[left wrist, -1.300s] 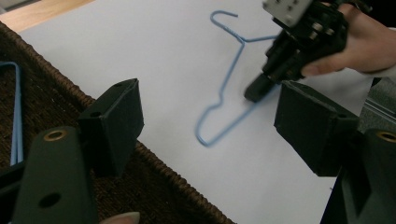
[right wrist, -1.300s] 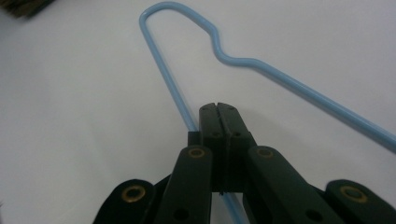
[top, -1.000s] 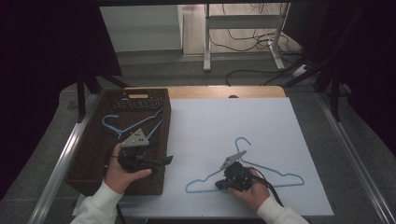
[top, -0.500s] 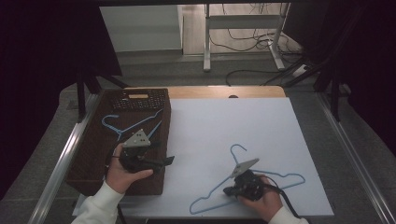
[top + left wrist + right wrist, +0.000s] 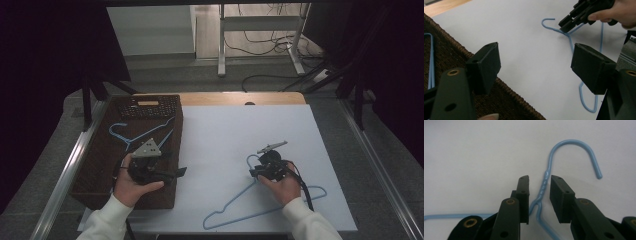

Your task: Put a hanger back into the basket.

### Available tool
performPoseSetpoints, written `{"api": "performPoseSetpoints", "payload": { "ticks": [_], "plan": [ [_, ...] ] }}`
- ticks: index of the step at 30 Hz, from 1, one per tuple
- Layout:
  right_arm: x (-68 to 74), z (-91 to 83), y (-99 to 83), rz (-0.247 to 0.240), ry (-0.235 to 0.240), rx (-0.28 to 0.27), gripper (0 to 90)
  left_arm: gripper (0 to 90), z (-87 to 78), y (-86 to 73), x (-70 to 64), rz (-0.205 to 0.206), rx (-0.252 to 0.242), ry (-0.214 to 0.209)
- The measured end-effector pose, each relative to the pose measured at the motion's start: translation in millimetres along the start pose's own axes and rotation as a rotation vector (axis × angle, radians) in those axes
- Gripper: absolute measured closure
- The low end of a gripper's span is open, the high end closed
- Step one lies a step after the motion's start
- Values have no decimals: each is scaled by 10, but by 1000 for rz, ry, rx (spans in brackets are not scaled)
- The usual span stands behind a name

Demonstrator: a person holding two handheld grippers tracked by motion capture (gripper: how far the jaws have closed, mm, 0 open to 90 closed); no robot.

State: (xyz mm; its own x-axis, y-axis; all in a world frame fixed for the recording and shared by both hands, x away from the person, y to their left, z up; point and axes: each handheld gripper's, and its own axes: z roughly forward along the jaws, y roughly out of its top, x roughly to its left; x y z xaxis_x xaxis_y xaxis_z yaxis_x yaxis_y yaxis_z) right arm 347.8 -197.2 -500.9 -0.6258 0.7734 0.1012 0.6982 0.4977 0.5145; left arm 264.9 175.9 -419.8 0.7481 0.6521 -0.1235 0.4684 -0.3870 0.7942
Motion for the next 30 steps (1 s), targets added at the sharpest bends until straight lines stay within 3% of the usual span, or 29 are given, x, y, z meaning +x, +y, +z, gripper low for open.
{"api": "performPoseSetpoints", "payload": {
  "ticks": [7,12,16,25,30],
  "plan": [
    [75,84,30,-23,-83,40,819,236,-1,3,-8,2,-1,-1],
    [127,94,74,-11,-119,67,840,235,8,19,-47,18,4,-2],
    [92,89,59,23,-99,45,859,236,26,51,-106,31,2,-11],
    [94,-2,71,29,-95,-27,859,237,251,164,-340,50,47,-46],
    [80,-124,71,32,-96,-88,859,235,524,260,-557,51,125,-76]
  ]
}}
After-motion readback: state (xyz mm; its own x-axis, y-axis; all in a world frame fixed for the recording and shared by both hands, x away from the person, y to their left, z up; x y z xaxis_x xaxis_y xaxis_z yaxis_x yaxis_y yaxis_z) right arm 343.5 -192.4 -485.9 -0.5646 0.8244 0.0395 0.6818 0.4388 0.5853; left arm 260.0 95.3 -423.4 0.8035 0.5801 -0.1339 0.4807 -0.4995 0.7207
